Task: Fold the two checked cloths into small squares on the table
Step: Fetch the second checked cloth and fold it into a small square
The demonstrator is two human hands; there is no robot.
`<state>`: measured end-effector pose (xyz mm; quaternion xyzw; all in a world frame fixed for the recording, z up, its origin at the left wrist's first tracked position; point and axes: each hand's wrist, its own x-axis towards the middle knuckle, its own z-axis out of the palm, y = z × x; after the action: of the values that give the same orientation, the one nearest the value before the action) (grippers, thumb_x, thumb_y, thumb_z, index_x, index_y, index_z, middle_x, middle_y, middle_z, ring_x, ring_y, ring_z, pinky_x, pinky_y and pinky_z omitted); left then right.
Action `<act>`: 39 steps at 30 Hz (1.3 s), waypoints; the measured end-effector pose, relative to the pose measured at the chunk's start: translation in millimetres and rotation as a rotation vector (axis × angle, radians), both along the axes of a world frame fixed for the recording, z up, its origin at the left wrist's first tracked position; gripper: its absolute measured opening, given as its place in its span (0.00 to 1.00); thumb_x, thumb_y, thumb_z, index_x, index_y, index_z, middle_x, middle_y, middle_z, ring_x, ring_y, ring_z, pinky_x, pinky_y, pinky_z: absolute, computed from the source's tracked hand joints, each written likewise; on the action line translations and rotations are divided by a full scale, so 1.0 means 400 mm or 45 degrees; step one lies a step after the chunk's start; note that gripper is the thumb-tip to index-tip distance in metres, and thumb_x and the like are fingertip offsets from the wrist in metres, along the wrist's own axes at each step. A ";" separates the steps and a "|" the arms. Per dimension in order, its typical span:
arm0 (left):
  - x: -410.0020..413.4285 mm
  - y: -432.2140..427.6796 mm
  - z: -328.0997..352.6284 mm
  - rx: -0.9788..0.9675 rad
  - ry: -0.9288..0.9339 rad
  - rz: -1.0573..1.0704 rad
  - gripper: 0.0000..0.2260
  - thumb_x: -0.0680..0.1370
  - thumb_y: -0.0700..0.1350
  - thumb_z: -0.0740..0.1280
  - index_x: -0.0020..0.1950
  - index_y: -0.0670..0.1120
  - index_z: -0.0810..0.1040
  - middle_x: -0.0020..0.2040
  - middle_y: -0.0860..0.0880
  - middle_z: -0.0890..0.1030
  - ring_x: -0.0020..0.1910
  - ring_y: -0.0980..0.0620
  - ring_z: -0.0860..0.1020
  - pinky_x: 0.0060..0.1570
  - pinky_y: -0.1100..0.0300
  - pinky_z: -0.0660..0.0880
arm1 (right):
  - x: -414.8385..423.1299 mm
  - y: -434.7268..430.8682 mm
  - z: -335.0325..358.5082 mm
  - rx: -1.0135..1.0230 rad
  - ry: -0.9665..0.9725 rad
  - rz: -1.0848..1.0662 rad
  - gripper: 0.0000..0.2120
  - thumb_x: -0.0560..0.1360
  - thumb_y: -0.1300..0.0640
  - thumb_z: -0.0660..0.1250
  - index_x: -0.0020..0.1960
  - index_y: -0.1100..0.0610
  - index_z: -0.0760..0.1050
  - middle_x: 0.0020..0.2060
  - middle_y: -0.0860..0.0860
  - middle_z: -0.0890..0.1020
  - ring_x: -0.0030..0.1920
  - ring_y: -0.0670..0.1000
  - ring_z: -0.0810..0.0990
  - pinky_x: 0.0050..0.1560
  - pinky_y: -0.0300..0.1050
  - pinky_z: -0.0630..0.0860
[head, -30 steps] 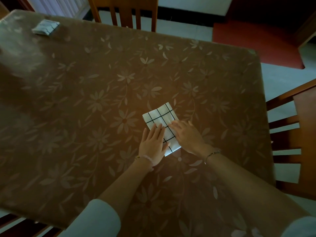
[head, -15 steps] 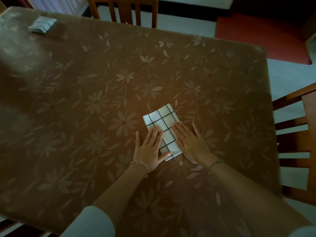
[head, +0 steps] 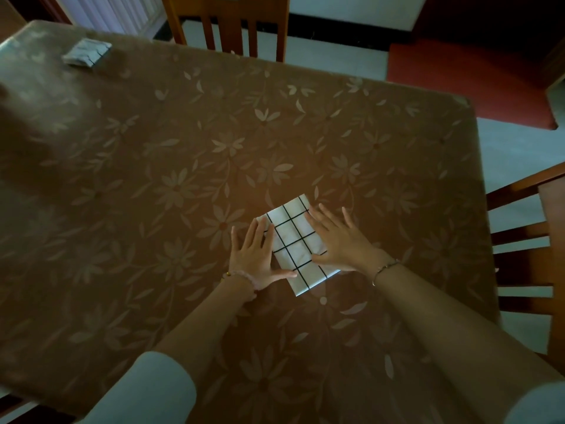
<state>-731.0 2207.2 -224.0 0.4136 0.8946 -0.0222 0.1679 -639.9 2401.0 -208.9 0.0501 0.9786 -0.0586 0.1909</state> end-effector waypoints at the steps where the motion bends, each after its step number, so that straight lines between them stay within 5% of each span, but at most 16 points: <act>1: -0.001 0.000 0.001 -0.005 -0.004 0.005 0.55 0.59 0.78 0.44 0.75 0.44 0.42 0.76 0.45 0.41 0.75 0.47 0.39 0.68 0.38 0.38 | -0.005 0.003 -0.003 -0.004 -0.053 -0.002 0.41 0.75 0.37 0.54 0.75 0.52 0.33 0.75 0.47 0.35 0.73 0.48 0.33 0.72 0.60 0.35; 7: 0.020 -0.003 0.016 0.192 -0.011 -0.011 0.48 0.66 0.73 0.56 0.76 0.47 0.45 0.76 0.44 0.41 0.74 0.45 0.39 0.68 0.41 0.38 | 0.035 -0.005 -0.009 -0.279 0.124 -0.267 0.37 0.77 0.44 0.55 0.74 0.49 0.34 0.75 0.46 0.37 0.74 0.46 0.35 0.74 0.57 0.39; 9: 0.050 -0.009 0.025 0.417 0.022 -0.057 0.40 0.70 0.69 0.55 0.75 0.47 0.54 0.76 0.44 0.51 0.75 0.45 0.48 0.70 0.43 0.44 | 0.077 -0.024 -0.007 -0.466 0.382 -0.519 0.31 0.78 0.51 0.57 0.76 0.52 0.47 0.76 0.49 0.53 0.75 0.49 0.51 0.74 0.50 0.52; 11: 0.096 -0.018 0.033 0.585 0.107 -0.111 0.31 0.72 0.64 0.55 0.68 0.46 0.67 0.71 0.44 0.66 0.71 0.45 0.63 0.69 0.46 0.56 | 0.125 -0.050 -0.014 -0.466 0.543 -0.670 0.23 0.78 0.55 0.59 0.72 0.55 0.61 0.67 0.51 0.70 0.66 0.50 0.69 0.64 0.41 0.67; 13: 0.146 -0.023 0.033 0.612 0.155 -0.213 0.25 0.73 0.61 0.58 0.61 0.46 0.73 0.62 0.46 0.74 0.62 0.47 0.72 0.64 0.49 0.65 | 0.168 -0.075 -0.026 -0.409 0.558 -0.717 0.19 0.77 0.57 0.61 0.68 0.55 0.68 0.60 0.51 0.75 0.58 0.50 0.75 0.55 0.39 0.72; 24: 0.193 -0.024 0.000 0.430 0.268 -0.327 0.18 0.64 0.47 0.74 0.51 0.43 0.78 0.51 0.46 0.80 0.50 0.49 0.80 0.51 0.48 0.77 | 0.247 -0.133 -0.042 -0.226 0.539 -0.533 0.22 0.73 0.59 0.65 0.66 0.49 0.70 0.68 0.50 0.68 0.69 0.52 0.65 0.65 0.54 0.68; 29: 0.189 -0.031 -0.003 0.400 0.288 -0.342 0.18 0.59 0.44 0.77 0.47 0.44 0.80 0.51 0.46 0.81 0.52 0.49 0.80 0.50 0.48 0.77 | 0.254 -0.151 -0.044 -0.232 0.564 -0.530 0.20 0.72 0.60 0.66 0.64 0.52 0.72 0.66 0.52 0.71 0.67 0.53 0.67 0.64 0.56 0.68; 33: 0.187 -0.047 -0.010 0.422 0.300 -0.360 0.18 0.65 0.47 0.74 0.52 0.43 0.79 0.54 0.46 0.81 0.54 0.49 0.79 0.50 0.45 0.77 | 0.270 -0.162 -0.050 -0.198 0.581 -0.498 0.19 0.72 0.58 0.66 0.62 0.52 0.73 0.64 0.50 0.73 0.66 0.51 0.66 0.63 0.56 0.70; 39: 0.193 -0.015 -0.005 0.395 0.399 -0.408 0.10 0.63 0.41 0.74 0.42 0.42 0.80 0.44 0.46 0.80 0.44 0.48 0.80 0.45 0.51 0.77 | 0.290 -0.172 -0.037 -0.175 0.594 -0.510 0.20 0.71 0.54 0.61 0.63 0.51 0.72 0.64 0.49 0.72 0.65 0.48 0.65 0.63 0.54 0.69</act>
<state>-653.7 2201.4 -226.2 0.5623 0.8254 0.0252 -0.0437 -523.9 2332.1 -223.5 0.2140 0.9604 -0.1711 -0.0512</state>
